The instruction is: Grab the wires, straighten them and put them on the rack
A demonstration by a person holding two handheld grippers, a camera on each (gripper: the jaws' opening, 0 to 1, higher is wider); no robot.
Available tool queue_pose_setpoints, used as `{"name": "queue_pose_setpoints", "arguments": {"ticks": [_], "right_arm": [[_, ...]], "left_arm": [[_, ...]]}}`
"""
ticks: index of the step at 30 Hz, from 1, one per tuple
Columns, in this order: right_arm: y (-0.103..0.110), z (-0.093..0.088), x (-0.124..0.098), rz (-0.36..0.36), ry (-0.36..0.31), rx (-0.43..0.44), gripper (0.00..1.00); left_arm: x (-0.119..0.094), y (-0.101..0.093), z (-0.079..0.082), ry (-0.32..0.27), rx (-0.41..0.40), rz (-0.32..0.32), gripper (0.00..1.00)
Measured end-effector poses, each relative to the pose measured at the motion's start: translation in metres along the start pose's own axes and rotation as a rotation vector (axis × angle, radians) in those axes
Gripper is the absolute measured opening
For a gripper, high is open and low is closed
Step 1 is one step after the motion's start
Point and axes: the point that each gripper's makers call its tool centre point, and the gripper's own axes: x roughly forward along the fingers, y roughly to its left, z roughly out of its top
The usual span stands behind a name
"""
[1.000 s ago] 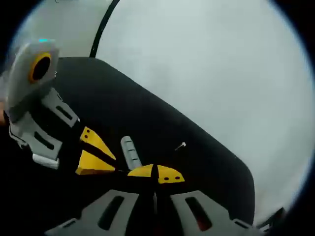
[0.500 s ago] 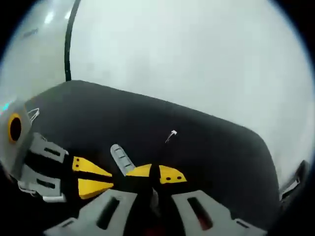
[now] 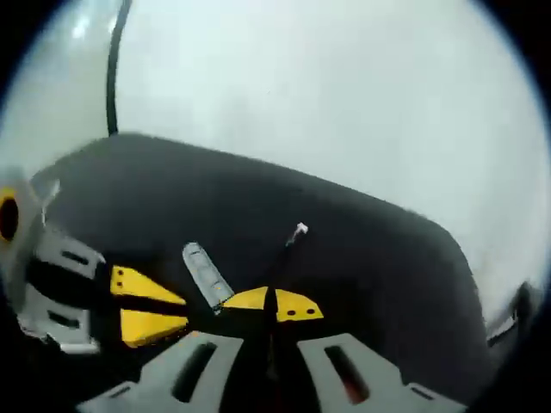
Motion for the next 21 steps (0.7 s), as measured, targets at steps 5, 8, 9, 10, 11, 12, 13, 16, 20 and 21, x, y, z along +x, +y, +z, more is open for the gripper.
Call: {"name": "queue_pose_setpoints", "arguments": {"ticks": [5, 8, 9, 10, 11, 12, 13, 16, 20, 21], "right_arm": [[-0.001, 0.024, -0.013, -0.007, -0.091, 0.113, 0.00], [0.018, 0.006, -0.007, 0.034, -0.048, 0.041, 0.00], [0.019, 0.006, -0.006, 0.034, -0.056, 0.005, 0.00], [0.011, 0.011, -0.002, 0.021, -0.054, -0.033, 0.00], [0.012, 0.009, -0.002, 0.017, -0.045, -0.039, 0.00], [0.013, 0.008, -0.001, 0.017, -0.044, -0.037, 0.00], [0.014, 0.009, -0.001, 0.025, -0.046, -0.029, 0.00], [0.017, 0.002, 0.002, 0.035, -0.036, -0.031, 0.00], [0.016, 0.002, 0.004, 0.046, -0.029, -0.071, 0.00], [0.017, 0.001, 0.004, 0.050, -0.030, -0.091, 0.00]], "left_arm": [[0.001, 0.000, 0.000, 0.003, 0.021, 0.000, 0.08], [0.001, 0.000, 0.000, 0.001, 0.026, -0.001, 0.08], [0.001, 0.000, 0.000, 0.000, 0.030, -0.001, 0.08], [0.001, 0.000, 0.001, 0.000, 0.040, 0.000, 0.09], [0.001, -0.001, 0.001, 0.000, 0.058, 0.001, 0.09], [0.001, -0.001, 0.001, -0.001, 0.071, 0.003, 0.09], [0.001, -0.001, 0.001, -0.001, 0.073, 0.003, 0.09], [0.001, 0.001, 0.001, -0.006, 0.065, -0.004, 0.09], [0.000, 0.003, 0.001, -0.013, 0.010, -0.017, 0.09], [0.000, 0.003, 0.000, -0.012, 0.007, -0.017, 0.10]]}}
